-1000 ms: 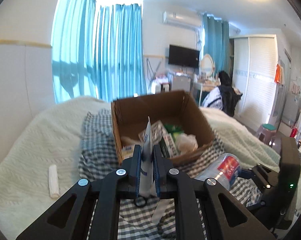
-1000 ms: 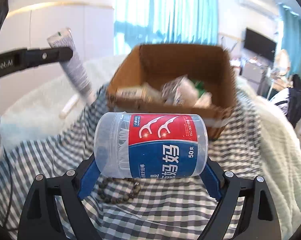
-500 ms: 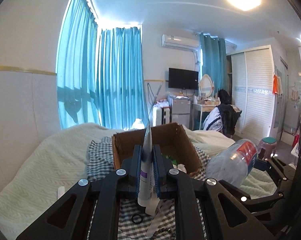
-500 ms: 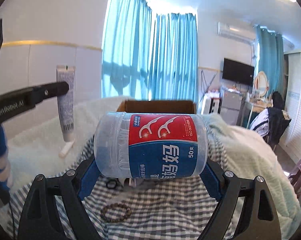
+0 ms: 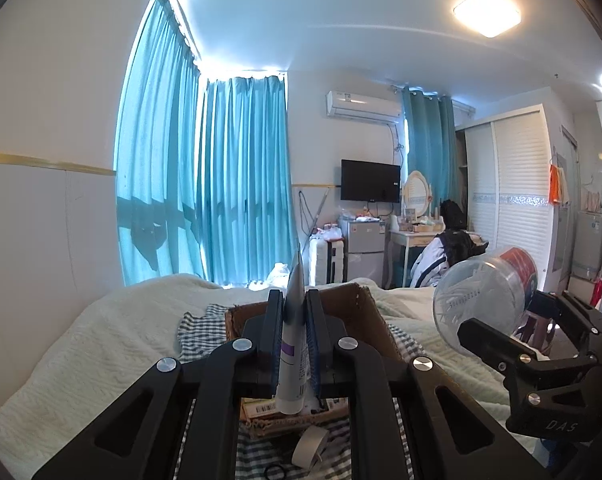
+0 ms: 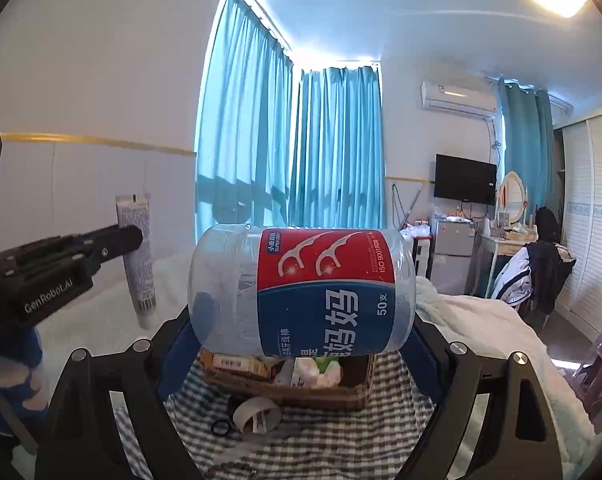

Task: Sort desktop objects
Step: 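Carry the tube and floss container over the box and open both grippers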

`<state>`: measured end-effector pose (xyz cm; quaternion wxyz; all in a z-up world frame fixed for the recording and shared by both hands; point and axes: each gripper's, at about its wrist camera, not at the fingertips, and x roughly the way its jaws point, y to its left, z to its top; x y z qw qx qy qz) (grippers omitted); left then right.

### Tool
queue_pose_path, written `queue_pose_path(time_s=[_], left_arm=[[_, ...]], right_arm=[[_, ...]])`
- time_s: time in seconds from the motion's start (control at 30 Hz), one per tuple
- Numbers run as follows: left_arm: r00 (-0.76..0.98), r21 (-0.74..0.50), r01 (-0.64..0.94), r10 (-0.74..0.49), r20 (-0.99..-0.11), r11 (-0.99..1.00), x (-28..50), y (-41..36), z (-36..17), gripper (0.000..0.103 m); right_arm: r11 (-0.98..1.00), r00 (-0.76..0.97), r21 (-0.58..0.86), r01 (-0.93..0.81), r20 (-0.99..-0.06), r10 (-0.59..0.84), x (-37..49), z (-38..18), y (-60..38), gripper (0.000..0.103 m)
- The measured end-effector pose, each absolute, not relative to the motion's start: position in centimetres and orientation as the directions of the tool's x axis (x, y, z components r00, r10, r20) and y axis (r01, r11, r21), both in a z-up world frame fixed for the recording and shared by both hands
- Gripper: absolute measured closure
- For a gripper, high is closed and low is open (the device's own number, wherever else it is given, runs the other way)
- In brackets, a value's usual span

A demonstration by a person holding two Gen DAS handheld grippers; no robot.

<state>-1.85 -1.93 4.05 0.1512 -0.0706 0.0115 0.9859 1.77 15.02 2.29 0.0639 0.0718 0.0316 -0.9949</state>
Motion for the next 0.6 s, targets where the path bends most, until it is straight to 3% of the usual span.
queue_pose_path(time_s=[0.6], left_arm=[[-0.916, 0.007, -0.360, 0.353, -0.193, -0.933, -11.4, 2.2, 3.0, 0.092]], right_arm=[[-0.986, -0.972, -0.062, 0.156, -0.188, -0.142, -7.3, 1.0, 17.3, 0.015]])
